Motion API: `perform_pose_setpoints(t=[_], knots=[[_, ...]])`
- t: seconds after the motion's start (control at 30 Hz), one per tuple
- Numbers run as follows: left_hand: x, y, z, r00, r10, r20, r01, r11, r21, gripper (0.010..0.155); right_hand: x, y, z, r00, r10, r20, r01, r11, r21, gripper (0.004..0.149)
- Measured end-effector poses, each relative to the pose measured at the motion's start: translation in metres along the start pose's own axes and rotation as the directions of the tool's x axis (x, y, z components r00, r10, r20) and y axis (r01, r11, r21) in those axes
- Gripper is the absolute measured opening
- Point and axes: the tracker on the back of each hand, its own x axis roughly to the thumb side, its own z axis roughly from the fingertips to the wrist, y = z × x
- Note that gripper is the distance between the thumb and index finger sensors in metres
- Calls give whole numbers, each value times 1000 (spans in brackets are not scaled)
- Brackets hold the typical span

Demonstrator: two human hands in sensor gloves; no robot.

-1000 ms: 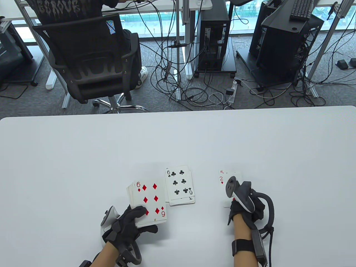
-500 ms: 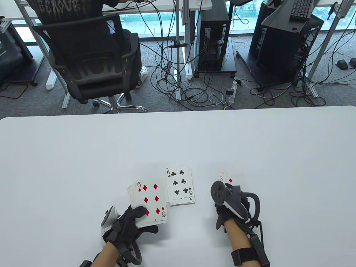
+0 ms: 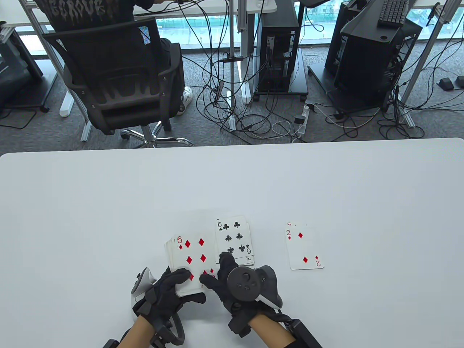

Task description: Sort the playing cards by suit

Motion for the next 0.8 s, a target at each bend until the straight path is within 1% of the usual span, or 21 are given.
perform_pose_setpoints(t=[0.07, 0.2, 0.3, 0.53, 0.7, 0.8], knots=[[0, 0, 0, 1000, -1, 4, 1, 1000, -4, 59, 2, 2, 0, 1000, -8, 6, 8, 1000, -26, 76], [0, 1, 0, 1000, -11, 6, 11, 1000, -6, 59, 2, 2, 0, 1000, -5, 4, 6, 994, -108, 66], [1, 1, 0, 1000, -17, 4, 17, 1000, -2, 59, -1, 2, 0, 999, -43, -13, 41, 991, -129, 59], [0, 1, 0, 1000, -27, -6, 27, 1000, -1, 59, -11, -2, -2, 988, -147, -43, 140, 982, -127, 43], [0, 1, 1, 999, -38, -16, 38, 999, -1, 59, -20, -10, -2, 993, -105, -52, 95, 981, -170, 41], [-1, 1, 1, 1000, -22, -11, 22, 1000, 0, 59, -31, -18, -1, 992, -97, -83, 79, 978, -195, 40]])
